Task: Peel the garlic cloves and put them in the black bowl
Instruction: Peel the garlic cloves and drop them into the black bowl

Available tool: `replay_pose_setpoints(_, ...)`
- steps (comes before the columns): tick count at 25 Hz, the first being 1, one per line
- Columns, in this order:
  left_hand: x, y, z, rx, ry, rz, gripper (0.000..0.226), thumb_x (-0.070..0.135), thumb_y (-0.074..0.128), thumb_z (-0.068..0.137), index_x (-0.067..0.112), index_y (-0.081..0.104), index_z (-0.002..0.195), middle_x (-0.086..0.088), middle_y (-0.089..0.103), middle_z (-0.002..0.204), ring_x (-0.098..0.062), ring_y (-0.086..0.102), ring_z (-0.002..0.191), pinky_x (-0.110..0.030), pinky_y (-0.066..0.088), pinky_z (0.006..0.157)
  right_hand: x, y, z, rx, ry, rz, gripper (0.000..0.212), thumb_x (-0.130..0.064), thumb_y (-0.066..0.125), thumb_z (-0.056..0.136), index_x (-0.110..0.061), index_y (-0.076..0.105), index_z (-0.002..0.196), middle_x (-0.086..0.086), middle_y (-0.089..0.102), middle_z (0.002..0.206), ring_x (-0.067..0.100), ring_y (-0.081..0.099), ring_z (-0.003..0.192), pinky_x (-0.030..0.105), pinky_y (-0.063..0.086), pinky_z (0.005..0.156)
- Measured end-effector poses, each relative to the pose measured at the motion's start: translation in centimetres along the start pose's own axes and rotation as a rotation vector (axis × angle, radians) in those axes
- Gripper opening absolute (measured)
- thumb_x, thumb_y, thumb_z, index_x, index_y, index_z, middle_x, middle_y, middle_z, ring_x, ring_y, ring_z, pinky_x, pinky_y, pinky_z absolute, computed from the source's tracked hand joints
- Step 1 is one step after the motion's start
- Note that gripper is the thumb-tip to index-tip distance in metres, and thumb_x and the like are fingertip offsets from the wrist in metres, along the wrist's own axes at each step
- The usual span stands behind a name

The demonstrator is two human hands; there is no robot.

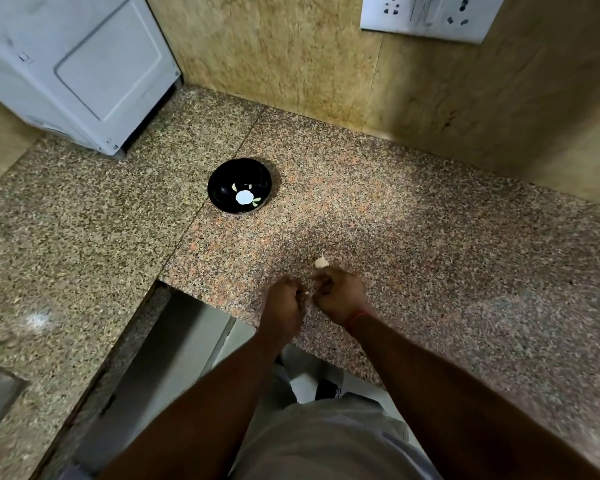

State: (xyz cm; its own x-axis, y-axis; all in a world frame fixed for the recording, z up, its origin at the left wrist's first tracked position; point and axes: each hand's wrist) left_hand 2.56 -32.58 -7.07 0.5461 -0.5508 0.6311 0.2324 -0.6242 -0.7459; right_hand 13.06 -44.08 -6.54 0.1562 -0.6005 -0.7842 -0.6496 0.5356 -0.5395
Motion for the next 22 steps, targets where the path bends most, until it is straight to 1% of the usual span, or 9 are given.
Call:
replay_pose_setpoints(2, -0.1, 0.5, -0.1, -0.036, -0.037, 0.033, 0.013, 0.005, 0.063, 0.086, 0.016, 0.070, 0.083, 0.002, 0.064, 0.077, -0.014, 0.058, 0.071, -0.038, 0.053, 0.067, 0.7, 0.4, -0.6, -0.075, -0.031, 0.016, 0.020, -0.019, 0.084, 0.074, -0.027, 0.077, 0.092, -0.011, 0.075, 0.083, 0.004, 0.071, 0.077, 0.032, 0.063, 0.074)
replay_pose_setpoints(5, 0.2, 0.6, -0.6, 0.018, -0.003, -0.017, 0.017, 0.000, 0.066, 0.081, 0.013, 0.076, 0.088, -0.004, 0.071, 0.081, -0.017, 0.062, 0.072, -0.031, 0.049, 0.064, 1.5, 0.4, -0.7, -0.031, -0.016, 0.106, 0.020, -0.024, 0.095, 0.066, -0.023, 0.079, 0.078, -0.010, 0.076, 0.075, 0.007, 0.072, 0.071, 0.035, 0.063, 0.071)
replay_pose_setpoints(9, 1.2, 0.7, -1.1, 0.058, 0.062, -0.065, 0.026, -0.003, 0.065, 0.082, 0.011, 0.080, 0.099, -0.007, 0.077, 0.091, -0.022, 0.068, 0.079, -0.026, 0.048, 0.072, 2.1, -0.2, -0.9, -0.043, 0.049, 0.196, 0.016, -0.011, 0.091, 0.069, -0.020, 0.080, 0.077, -0.006, 0.077, 0.074, 0.013, 0.075, 0.071, 0.040, 0.065, 0.072)
replay_pose_setpoints(12, 1.4, 1.0, -1.1, -0.001, -0.023, -0.112, 0.020, 0.003, 0.061, 0.081, 0.012, 0.077, 0.090, -0.006, 0.075, 0.087, -0.025, 0.068, 0.079, -0.029, 0.050, 0.071, 2.0, -0.4, -1.0, -0.060, 0.159, 0.400, 0.020, 0.001, 0.082, 0.078, -0.018, 0.080, 0.084, 0.007, 0.078, 0.079, 0.028, 0.077, 0.074, 0.046, 0.065, 0.071)
replay_pose_setpoints(14, 1.3, 1.3, -1.2, -0.033, -0.031, -0.129, 0.023, 0.015, 0.055, 0.080, 0.013, 0.076, 0.088, -0.006, 0.075, 0.083, -0.024, 0.067, 0.075, -0.033, 0.053, 0.071, 1.8, -0.8, -1.0, -0.080, 0.255, 0.517, 0.022, 0.005, 0.078, 0.082, -0.016, 0.080, 0.087, 0.011, 0.078, 0.081, 0.028, 0.076, 0.072, 0.040, 0.064, 0.066)
replay_pose_setpoints(16, 1.6, 1.4, -1.2, -0.046, -0.012, -0.094, 0.029, 0.023, 0.048, 0.082, 0.011, 0.074, 0.084, -0.006, 0.071, 0.077, -0.023, 0.062, 0.068, -0.034, 0.050, 0.066, 1.9, -1.2, -1.1, -0.106, 0.308, 0.584, 0.014, 0.006, 0.077, 0.084, -0.008, 0.078, 0.086, 0.011, 0.077, 0.077, 0.022, 0.074, 0.066, 0.031, 0.061, 0.060)
replay_pose_setpoints(19, 2.1, 1.1, -1.1, -0.050, 0.017, -0.079, 0.022, 0.013, 0.055, 0.091, 0.018, 0.061, 0.070, 0.001, 0.054, 0.062, -0.019, 0.047, 0.058, -0.031, 0.031, 0.060, 2.0, -1.1, -1.1, -0.113, 0.349, 0.615, 0.013, 0.009, 0.071, 0.088, -0.003, 0.075, 0.085, 0.015, 0.074, 0.075, 0.019, 0.070, 0.062, 0.029, 0.059, 0.058)
replay_pose_setpoints(20, 1.9, 0.9, -1.0, -0.048, 0.041, -0.074, 0.024, 0.009, 0.061, 0.090, 0.019, 0.060, 0.068, 0.004, 0.051, 0.060, -0.018, 0.045, 0.056, -0.030, 0.028, 0.059, 2.1, -1.0, -1.0, -0.111, 0.358, 0.604, 0.013, 0.008, 0.071, 0.089, -0.004, 0.075, 0.084, 0.016, 0.074, 0.075, 0.019, 0.069, 0.062, 0.029, 0.059, 0.058)
replay_pose_setpoints(22, 1.3, 0.8, -0.6, -0.043, 0.050, -0.065, 0.017, 0.008, 0.066, 0.088, 0.013, 0.068, 0.072, 0.000, 0.058, 0.064, -0.021, 0.051, 0.056, -0.031, 0.033, 0.057, 2.3, -0.8, -0.9, -0.111, 0.378, 0.577, 0.010, 0.005, 0.072, 0.090, -0.003, 0.076, 0.085, 0.016, 0.074, 0.075, 0.018, 0.068, 0.061, 0.027, 0.057, 0.056)
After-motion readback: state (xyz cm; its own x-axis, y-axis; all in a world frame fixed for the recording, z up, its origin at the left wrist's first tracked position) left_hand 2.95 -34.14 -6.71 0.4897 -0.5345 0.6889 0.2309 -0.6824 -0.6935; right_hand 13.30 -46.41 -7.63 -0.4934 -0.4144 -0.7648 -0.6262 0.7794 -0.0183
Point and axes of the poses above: each hand's wrist, its own z-axis towards the middle knuckle, its own y-axis out of the palm, x = y × z
